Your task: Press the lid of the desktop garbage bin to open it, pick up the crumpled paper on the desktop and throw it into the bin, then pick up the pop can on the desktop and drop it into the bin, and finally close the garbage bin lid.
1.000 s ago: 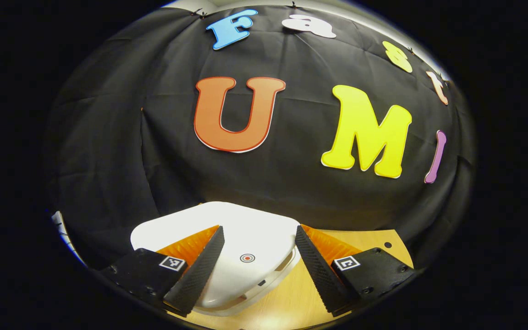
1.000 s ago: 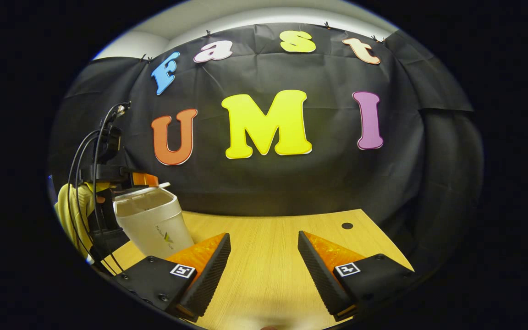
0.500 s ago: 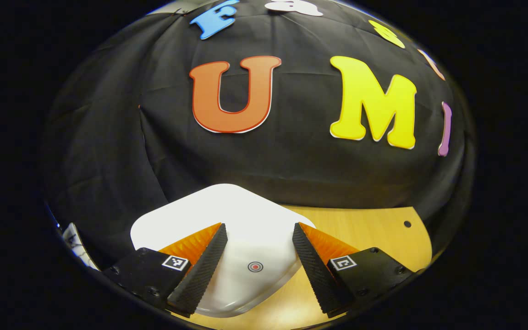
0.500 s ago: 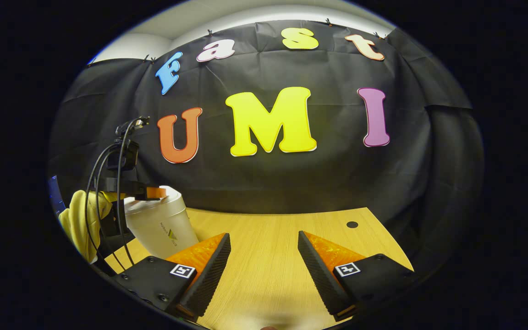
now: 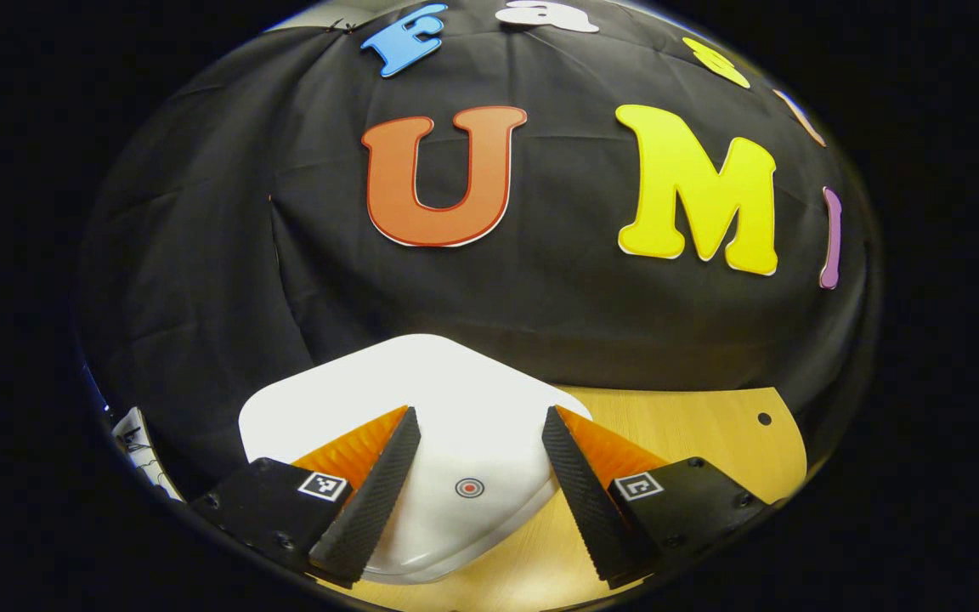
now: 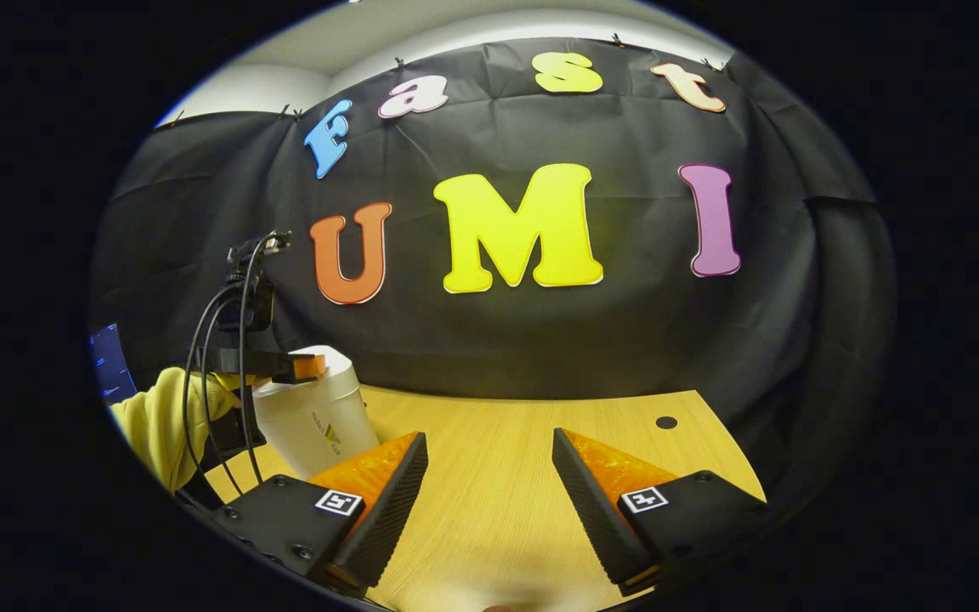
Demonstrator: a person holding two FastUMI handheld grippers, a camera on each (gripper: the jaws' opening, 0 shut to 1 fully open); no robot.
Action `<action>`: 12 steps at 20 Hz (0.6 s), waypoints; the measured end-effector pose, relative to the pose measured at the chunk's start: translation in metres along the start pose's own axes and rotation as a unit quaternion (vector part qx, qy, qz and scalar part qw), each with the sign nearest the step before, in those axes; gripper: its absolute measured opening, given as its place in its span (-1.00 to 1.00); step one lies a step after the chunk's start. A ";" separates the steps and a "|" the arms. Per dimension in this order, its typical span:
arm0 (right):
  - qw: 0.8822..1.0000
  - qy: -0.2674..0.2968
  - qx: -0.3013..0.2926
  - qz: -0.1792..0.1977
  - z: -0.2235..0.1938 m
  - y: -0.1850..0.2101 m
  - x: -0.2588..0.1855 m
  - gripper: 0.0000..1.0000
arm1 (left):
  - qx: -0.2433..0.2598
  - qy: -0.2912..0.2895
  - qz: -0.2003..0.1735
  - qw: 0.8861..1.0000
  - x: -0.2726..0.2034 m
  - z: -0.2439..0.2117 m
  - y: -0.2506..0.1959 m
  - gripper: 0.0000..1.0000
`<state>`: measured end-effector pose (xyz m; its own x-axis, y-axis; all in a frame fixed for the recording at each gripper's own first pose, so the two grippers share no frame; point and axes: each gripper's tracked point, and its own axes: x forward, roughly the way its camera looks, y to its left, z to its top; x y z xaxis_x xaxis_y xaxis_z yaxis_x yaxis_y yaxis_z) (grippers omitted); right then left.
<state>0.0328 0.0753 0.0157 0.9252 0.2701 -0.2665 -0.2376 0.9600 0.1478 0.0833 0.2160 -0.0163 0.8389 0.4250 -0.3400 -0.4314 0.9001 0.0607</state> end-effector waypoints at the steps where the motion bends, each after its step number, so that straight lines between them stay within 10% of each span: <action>1: 1.000 -0.002 -0.001 0.001 0.000 -0.001 -0.001 0.88 | 0.002 -0.007 0.002 1.000 0.000 0.003 -0.001 0.96; 12: 0.999 -0.007 -0.024 -0.043 -0.003 -0.023 0.006 0.88 | -0.021 -0.113 -0.019 0.993 -0.054 0.023 -0.020 0.93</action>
<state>0.0429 0.0554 0.0081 0.9469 0.1849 -0.2629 -0.1700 0.9823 0.0785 0.0546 0.1778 0.0228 0.9061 0.4053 -0.1211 -0.4071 0.9133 0.0106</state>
